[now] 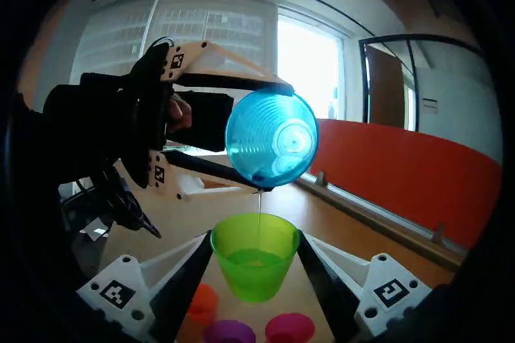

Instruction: Pour water

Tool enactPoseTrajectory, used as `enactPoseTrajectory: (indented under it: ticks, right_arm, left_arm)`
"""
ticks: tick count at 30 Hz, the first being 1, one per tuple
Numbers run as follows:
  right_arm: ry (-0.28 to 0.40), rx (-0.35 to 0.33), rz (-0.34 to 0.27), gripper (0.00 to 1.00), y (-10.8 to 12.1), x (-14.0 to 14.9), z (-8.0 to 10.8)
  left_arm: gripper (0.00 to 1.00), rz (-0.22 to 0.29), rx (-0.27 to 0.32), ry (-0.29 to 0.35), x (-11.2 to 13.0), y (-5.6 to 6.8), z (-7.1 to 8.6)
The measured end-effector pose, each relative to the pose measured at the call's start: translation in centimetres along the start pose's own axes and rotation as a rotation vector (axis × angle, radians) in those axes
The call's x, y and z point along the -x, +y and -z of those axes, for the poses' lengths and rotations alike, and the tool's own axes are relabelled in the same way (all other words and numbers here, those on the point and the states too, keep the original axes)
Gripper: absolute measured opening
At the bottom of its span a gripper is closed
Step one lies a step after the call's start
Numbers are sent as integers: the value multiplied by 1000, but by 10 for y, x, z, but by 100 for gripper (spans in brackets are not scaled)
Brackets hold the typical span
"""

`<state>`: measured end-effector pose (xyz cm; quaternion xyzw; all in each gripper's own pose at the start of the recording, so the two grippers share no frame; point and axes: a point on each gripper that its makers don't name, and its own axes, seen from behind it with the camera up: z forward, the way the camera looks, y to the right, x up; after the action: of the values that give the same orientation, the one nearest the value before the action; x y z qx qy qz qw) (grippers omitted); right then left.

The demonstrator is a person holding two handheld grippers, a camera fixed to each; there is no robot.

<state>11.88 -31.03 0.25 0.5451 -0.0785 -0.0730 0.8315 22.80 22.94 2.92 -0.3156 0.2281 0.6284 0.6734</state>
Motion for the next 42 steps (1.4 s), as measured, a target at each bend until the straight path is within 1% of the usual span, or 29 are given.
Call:
enactPoseTrajectory:
  ticks: [9,23,33,42]
  right_arm:
    - [1,2,1,94,0,0,0]
    - [0,2,4,94,2,0,1]
    - [0,5,7,94,2,-1,2]
    - [0,6,10,94,0,-2,2]
  left_arm:
    - [89,-12,-10,-3,1,-2,-1]
    - [89,-30,-7,0,1,-5,0]
    - [89,-35,-8,1,1,-4,0]
    - [89,-50,-12,1,1,-7,0]
